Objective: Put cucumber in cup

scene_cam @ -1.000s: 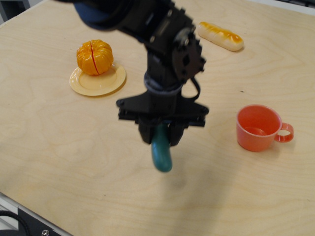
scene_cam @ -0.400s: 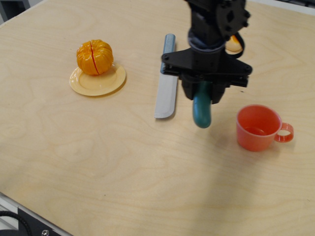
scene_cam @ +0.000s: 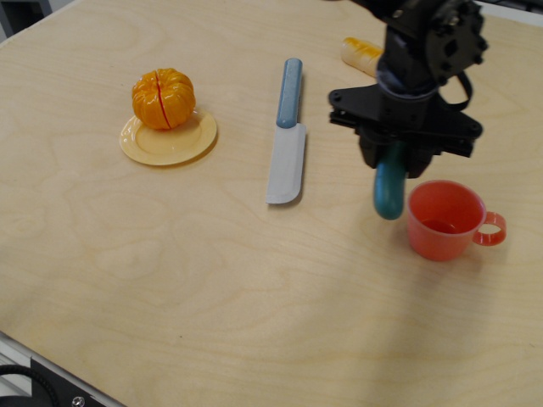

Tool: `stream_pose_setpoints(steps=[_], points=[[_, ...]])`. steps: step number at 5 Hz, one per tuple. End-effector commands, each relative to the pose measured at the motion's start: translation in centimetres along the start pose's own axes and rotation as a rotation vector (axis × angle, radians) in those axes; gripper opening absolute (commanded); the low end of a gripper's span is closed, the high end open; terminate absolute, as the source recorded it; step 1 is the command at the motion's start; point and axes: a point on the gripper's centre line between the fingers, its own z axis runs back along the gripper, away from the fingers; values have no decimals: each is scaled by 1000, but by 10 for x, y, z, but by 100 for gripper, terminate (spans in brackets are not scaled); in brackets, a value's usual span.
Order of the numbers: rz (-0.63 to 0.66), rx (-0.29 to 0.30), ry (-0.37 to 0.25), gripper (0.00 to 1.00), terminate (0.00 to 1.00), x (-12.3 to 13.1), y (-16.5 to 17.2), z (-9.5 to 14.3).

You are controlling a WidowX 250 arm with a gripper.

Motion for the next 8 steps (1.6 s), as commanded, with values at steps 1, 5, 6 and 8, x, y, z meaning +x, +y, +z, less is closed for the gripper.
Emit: stream_pose_setpoints(steps=[1, 5, 6, 8], points=[[5, -31, -87, 0, 0, 20, -18, 21], [5, 11, -165, 0, 0, 27, -37, 2], [22, 12, -140, 100, 0, 24, -37, -4], [38, 15, -160, 100, 0, 25, -34, 4]])
